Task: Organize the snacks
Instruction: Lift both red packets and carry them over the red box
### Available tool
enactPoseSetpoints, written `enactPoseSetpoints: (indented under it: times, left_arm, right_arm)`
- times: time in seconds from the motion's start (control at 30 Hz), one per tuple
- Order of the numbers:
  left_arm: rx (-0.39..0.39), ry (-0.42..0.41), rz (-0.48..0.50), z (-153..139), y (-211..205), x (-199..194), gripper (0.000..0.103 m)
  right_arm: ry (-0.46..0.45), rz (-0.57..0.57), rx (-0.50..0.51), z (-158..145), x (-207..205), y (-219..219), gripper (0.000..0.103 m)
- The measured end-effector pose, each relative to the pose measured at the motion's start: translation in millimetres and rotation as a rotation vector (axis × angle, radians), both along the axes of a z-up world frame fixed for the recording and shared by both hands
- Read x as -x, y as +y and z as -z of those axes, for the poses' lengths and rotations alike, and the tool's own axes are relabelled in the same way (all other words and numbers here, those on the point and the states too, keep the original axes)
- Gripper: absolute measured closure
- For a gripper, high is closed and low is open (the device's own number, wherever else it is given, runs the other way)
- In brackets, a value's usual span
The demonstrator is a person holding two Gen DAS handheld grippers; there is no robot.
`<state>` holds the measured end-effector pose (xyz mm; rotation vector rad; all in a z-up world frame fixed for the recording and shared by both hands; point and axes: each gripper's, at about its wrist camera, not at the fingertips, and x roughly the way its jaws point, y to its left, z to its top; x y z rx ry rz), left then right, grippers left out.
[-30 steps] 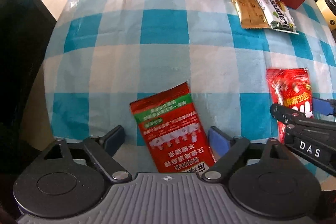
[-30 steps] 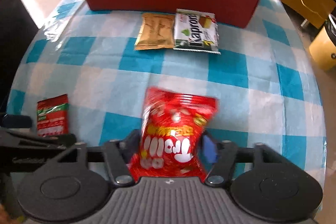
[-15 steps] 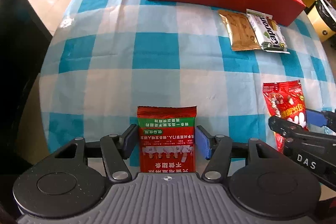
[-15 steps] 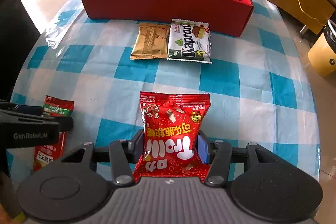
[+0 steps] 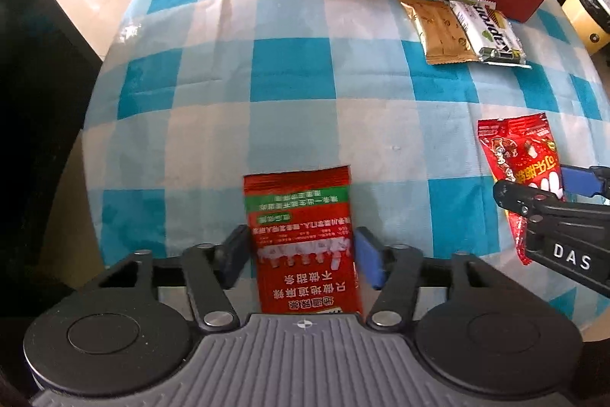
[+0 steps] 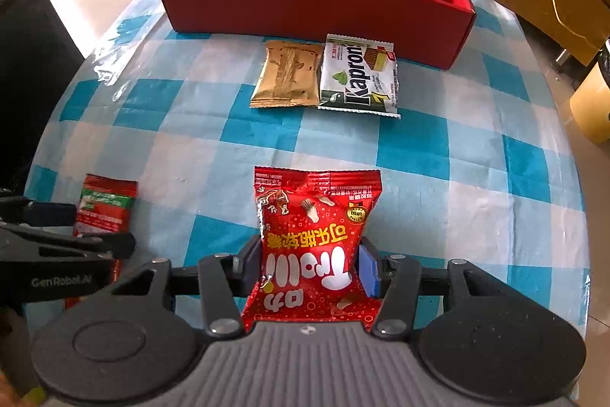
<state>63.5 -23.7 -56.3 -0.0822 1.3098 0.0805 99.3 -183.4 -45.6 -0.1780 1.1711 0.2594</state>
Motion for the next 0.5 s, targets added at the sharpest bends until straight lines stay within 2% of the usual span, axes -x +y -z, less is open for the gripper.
enactPoseSetpoints:
  times: [0.17, 0.5]
  left_arm:
    - [0.018, -0.010, -0.017, -4, 3, 0, 0.045]
    - [0.063, -0.078, -0.017, -23, 5, -13, 0.046]
  right_arm:
    - [-0.021, 0.006, -0.008, -4, 1, -1, 0.055]
    - [-0.071, 0.039, -0.034, -15, -2, -6, 0.055]
